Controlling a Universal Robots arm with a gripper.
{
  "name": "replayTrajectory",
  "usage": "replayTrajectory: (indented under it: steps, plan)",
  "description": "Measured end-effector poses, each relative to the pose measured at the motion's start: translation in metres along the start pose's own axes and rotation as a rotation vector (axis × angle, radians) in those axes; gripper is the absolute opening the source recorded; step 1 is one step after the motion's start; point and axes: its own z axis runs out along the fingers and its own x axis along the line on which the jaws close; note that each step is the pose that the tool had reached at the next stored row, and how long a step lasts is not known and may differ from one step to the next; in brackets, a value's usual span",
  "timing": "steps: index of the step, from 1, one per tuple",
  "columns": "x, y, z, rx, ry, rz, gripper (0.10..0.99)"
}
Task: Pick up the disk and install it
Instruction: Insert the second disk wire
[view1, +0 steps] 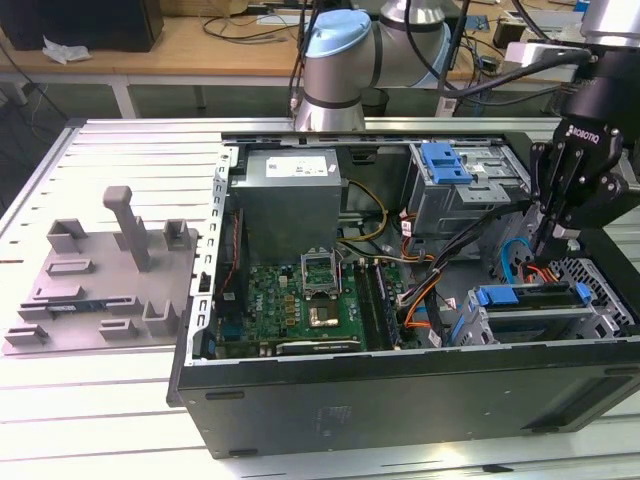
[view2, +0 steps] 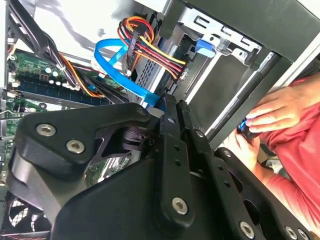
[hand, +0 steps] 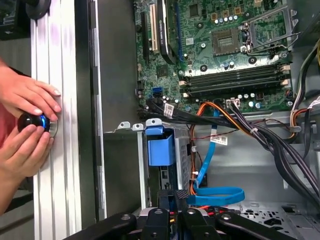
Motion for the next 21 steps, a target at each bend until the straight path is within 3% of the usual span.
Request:
replayTrajectory:
  steps: [2,3,5,6,10,13,15,18,21]
  plan:
    - [0.0046,-0.0004,0.0016,0.008,-0.0277,0.001,0.161]
    - [0.0064,-0.0005,0.0021,0.012,-0.0375,0.002,0.161]
    - [0.0093,-0.0004,0.0032,0.018,-0.0485,0.003,0.161]
    - [0.0126,0.0007,0.0044,0.028,-0.0610,0.005,0.161]
    - [0.0163,0.0045,0.0059,0.042,-0.0787,0.009,0.161]
    - [0.0227,0.0114,0.0087,0.060,-0.1009,0.013,0.161]
    - [0.0326,0.0123,0.0121,0.063,-0.1204,0.013,0.161]
    - [0.0407,0.0117,0.0152,0.063,-0.1435,0.012,0.161]
    - [0.0440,0.0117,0.0165,0.063,-0.1655,0.011,0.161]
